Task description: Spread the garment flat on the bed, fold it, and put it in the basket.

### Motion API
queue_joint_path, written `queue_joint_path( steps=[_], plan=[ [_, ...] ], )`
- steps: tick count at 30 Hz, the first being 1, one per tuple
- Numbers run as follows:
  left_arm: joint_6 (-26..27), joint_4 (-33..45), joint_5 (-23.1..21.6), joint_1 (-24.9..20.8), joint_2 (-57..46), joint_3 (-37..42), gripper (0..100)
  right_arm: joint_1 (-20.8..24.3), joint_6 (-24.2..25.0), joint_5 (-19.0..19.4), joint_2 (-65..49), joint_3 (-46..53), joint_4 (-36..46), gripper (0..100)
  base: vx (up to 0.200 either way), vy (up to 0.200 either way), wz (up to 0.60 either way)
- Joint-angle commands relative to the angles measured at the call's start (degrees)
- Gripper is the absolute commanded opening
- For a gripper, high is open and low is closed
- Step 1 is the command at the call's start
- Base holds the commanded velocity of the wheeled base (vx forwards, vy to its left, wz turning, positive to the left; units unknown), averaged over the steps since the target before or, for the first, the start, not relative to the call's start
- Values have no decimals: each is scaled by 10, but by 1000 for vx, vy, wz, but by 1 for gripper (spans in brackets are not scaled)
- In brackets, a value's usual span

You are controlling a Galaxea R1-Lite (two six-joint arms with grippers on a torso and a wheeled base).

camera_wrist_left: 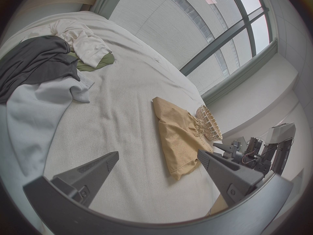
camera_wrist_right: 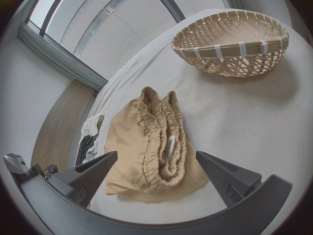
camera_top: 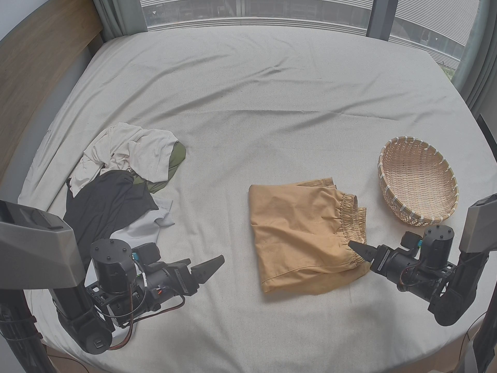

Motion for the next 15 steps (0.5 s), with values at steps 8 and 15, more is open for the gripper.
queue_joint_path(
  steps=[8,15],
  plan=[
    [0,-1,0,1,2,1,100,-1,10,4,66,3,0,100,0,0,0],
    [0,-1,0,1,1,8,100,28,54,2,94,-52,-1,100,0,0,0]
  ],
)
